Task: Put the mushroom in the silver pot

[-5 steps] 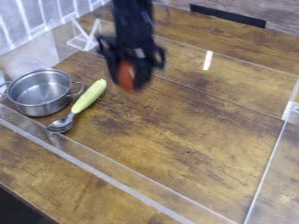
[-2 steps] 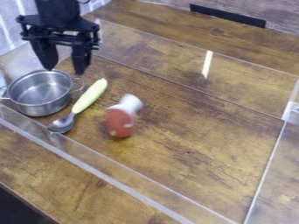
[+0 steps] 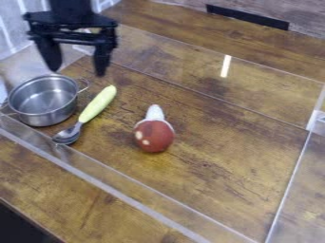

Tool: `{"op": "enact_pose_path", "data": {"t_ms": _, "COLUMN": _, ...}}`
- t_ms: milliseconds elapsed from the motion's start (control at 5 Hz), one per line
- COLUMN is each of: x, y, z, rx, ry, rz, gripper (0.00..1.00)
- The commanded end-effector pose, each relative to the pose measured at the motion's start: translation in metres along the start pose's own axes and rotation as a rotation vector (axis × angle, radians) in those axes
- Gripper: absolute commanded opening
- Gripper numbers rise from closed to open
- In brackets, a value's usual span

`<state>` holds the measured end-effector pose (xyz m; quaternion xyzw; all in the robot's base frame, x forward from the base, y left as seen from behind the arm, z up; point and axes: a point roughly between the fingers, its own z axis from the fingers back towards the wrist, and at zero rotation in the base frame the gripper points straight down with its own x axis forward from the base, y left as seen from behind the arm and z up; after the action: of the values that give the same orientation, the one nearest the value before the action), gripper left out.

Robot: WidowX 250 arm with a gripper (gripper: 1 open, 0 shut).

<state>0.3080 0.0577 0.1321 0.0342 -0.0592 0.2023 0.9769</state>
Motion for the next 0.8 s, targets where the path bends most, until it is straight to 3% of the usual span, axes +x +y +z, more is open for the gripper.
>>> {"op": "enact_pose_path", "data": {"t_ms": 0, "x": -0.005, "y": -0.03, "z": 0.014, "rx": -0.016, "ry": -0.039, "rz": -0.013, "gripper": 1.0}}
{"op": "enact_pose_path", "data": {"t_ms": 400, "x": -0.024, "y": -0.07, "z": 0.006, "rx": -0.04, "ry": -0.027, "rz": 0.028, "gripper": 1.0}}
{"op": "enact_pose_path", "data": {"t_ms": 600, "x": -0.032, "y": -0.075, "z": -0.009, "rx": -0.037, "ry": -0.018, "rz": 0.064, "gripper": 1.0}}
